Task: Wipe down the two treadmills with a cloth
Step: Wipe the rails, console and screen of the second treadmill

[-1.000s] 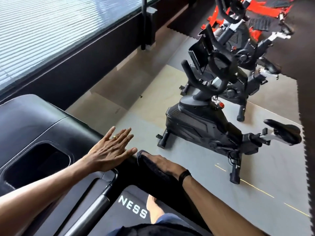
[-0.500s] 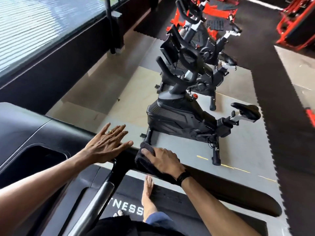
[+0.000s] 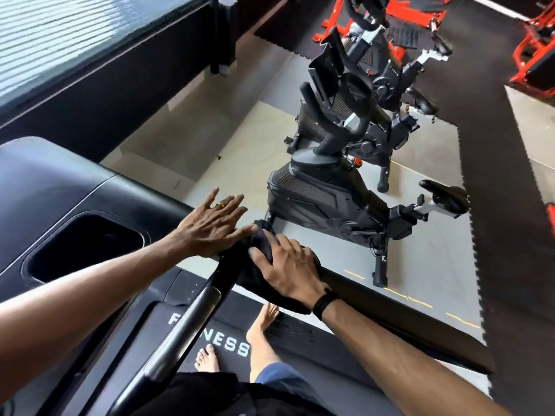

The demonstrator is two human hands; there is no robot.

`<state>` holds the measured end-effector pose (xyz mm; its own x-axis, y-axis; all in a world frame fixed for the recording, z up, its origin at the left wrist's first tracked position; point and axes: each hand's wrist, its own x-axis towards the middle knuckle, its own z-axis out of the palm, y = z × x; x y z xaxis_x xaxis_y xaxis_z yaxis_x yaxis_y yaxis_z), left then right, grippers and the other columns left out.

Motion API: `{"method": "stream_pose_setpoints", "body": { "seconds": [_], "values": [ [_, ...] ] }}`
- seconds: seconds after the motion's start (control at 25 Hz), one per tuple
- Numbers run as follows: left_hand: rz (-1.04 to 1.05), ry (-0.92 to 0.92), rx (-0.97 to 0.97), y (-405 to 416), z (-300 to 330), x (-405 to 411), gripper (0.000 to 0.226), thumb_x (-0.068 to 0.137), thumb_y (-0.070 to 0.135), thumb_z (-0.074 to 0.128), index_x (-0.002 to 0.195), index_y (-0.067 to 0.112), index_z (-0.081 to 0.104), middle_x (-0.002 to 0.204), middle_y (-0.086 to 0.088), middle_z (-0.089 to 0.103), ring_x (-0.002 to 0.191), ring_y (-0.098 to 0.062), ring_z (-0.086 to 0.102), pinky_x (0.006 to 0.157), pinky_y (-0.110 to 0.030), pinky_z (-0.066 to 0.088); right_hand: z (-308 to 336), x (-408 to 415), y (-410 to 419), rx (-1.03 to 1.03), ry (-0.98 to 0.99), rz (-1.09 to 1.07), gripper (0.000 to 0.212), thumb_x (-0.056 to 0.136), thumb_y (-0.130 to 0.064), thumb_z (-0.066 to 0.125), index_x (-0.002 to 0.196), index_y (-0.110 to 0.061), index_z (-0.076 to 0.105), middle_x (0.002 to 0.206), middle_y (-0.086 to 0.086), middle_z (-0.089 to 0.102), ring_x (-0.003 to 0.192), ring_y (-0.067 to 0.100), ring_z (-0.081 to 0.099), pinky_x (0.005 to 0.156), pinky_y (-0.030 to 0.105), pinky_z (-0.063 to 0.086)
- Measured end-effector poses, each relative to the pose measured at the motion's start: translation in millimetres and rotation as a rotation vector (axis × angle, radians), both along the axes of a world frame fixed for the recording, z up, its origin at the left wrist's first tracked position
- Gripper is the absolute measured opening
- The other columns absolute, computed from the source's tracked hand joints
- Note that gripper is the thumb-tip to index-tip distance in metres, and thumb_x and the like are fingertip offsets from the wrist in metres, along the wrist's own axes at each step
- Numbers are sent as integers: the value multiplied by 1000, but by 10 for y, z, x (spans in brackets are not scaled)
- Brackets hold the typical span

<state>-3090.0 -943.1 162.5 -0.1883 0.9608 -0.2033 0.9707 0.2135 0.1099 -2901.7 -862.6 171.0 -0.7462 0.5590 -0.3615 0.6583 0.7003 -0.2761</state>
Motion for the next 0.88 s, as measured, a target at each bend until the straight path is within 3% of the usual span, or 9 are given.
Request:
{"method": "stream_pose_setpoints", "body": {
  "seconds": [0.12,0.2,0.36,0.48,0.56,0.68,0.72,0.84,0.88],
  "values": [
    [-9,46,-7,24,-48,-11,134,59,69,-50,156,14,24,166,-10,9,154,-20,9,121,-47,-14,21,-287,179,-182,-30,-15,58,95,-64,29,143,-34,40,137,15,55,126,36,50,105,50,36],
    [-7,41,-27,29,-41,-26,136,56,68,-52,156,15,23,166,-9,10,154,-20,10,121,-47,-14,-60,-447,359,-305,-81,-18,55,98,-64,30,140,-32,46,138,20,55,127,38,52,106,48,37],
    [28,-8,-40,19,24,-12,131,61,77,-41,155,16,27,165,-8,14,153,-18,13,122,-46,-13,-362,-540,636,-630,-48,-121,101,64,-98,38,130,-25,63,131,7,64,123,25,57,109,45,38],
    [30,-15,-34,11,8,-17,126,66,78,-35,154,16,29,165,-8,16,153,-17,14,120,-44,-15,-486,-398,806,-760,-79,-177,70,89,-74,44,139,-28,56,143,0,54,131,16,48,113,36,31],
    [31,-36,-29,4,15,-8,123,69,80,-31,153,15,32,165,-9,18,152,-16,15,121,-45,-14,-474,-255,870,-739,-90,-177,74,86,-76,38,139,-26,53,149,2,49,136,17,44,116,39,27],
    [34,-46,16,-23,21,-9,120,73,79,-27,149,14,39,163,-10,24,151,-17,19,122,-45,-12,-273,-71,834,-598,-122,-198,99,64,-85,26,132,-20,57,133,9,58,123,25,53,106,40,35],
    [29,-43,35,-31,17,-12,118,75,79,-26,147,13,41,162,-11,27,151,-17,22,122,-45,-11,-167,5,765,-505,-147,-187,96,67,-83,22,134,-22,55,132,11,57,122,28,53,103,41,35],
    [11,-24,89,-48,-10,-7,103,85,74,-12,141,11,48,156,-12,38,147,-19,31,122,-47,-6,-67,245,543,-170,-212,-53,58,98,-56,21,137,-22,47,135,15,54,121,36,51,97,44,37],
    [4,-26,105,-48,-29,-13,99,88,72,-7,139,10,50,154,-12,41,145,-20,34,122,-47,-5,-62,294,415,-79,-162,-76,59,98,-55,17,134,-21,50,133,14,56,120,36,52,97,45,37]
  ]
}}
